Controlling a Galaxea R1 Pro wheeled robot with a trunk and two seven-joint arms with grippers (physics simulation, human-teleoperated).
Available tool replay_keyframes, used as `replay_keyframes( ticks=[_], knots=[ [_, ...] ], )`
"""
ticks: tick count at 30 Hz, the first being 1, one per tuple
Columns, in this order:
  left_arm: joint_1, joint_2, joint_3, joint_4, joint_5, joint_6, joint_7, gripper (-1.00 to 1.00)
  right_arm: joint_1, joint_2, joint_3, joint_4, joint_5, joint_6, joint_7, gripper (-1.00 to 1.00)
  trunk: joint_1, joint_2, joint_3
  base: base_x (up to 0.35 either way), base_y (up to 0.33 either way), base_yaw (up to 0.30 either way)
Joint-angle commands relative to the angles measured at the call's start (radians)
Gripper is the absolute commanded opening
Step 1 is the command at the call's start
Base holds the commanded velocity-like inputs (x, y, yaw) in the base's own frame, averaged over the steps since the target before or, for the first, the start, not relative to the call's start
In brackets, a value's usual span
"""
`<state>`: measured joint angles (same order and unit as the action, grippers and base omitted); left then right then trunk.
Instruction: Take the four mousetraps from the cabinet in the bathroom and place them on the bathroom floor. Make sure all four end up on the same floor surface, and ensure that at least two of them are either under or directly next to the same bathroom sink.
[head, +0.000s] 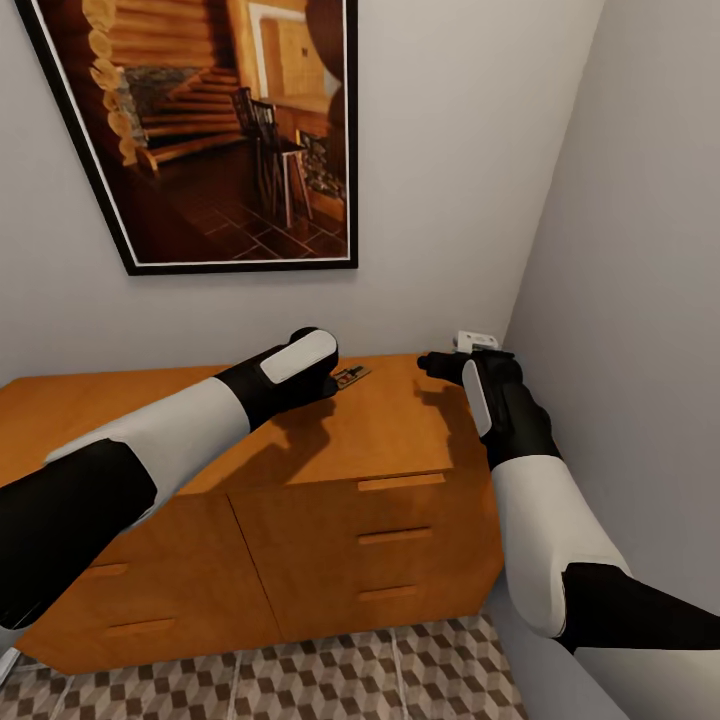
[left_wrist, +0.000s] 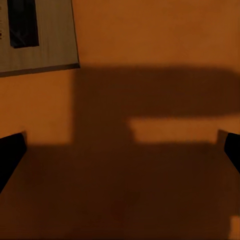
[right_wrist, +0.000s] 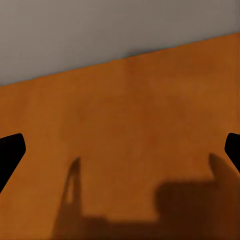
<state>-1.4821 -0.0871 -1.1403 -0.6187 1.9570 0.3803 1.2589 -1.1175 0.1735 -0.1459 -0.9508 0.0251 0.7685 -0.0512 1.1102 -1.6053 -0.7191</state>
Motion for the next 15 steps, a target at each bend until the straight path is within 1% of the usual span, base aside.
replay_keyframes(
  ticks=[1,6,15],
  knots=[
    [0.022,0.001,-0.004,0.000,0.003,0.011,0.008,1.00,-0.001,0.001,-0.002,0.000,0.002,0.005,-0.001,1.00,0.000,0.000,-0.001,0.000,0.000,0.000],
    [0.022,0.000,-0.004,-0.002,0.003,0.011,0.019,1.00,-0.001,0.001,-0.003,0.003,0.002,0.005,-0.001,1.00,0.000,0.000,-0.001,0.000,0.000,0.000],
    [0.024,0.001,-0.006,0.006,0.005,0.010,0.022,1.00,-0.001,0.001,-0.002,0.004,0.002,0.005,-0.001,1.00,0.000,0.000,-0.001,0.000,0.000,0.000]
  ],
)
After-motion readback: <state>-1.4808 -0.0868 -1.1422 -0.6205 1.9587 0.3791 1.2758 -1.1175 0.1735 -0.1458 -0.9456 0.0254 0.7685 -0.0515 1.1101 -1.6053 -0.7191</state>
